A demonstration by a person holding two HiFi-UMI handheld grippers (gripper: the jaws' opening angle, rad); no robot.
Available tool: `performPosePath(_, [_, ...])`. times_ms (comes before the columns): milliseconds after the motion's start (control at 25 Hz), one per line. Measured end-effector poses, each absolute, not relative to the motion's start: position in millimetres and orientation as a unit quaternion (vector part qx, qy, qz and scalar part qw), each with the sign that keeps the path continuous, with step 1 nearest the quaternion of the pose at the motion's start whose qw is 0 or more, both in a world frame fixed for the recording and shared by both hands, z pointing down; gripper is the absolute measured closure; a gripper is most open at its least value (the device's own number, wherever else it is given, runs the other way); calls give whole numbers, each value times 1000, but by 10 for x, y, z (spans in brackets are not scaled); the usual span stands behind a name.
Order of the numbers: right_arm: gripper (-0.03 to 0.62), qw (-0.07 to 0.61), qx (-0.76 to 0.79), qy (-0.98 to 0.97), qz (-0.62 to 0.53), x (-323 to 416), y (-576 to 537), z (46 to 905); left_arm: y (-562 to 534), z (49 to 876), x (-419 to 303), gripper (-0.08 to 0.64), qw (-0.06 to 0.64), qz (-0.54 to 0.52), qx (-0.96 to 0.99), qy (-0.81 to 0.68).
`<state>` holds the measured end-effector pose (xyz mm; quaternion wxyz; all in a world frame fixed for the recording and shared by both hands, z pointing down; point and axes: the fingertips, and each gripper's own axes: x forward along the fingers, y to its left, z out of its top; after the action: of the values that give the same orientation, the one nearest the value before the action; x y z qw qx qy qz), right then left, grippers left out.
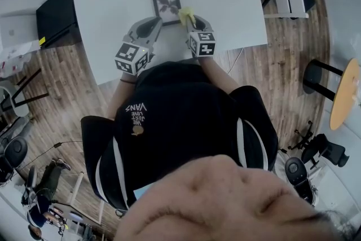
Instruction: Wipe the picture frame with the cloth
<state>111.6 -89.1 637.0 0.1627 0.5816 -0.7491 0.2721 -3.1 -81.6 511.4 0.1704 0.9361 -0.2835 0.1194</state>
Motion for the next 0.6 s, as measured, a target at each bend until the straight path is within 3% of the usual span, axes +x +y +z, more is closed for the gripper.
performPosePath(600, [545,153,583,-751,270,1177,-981,6319,-853,5125,-50,541,172,116,932,-297])
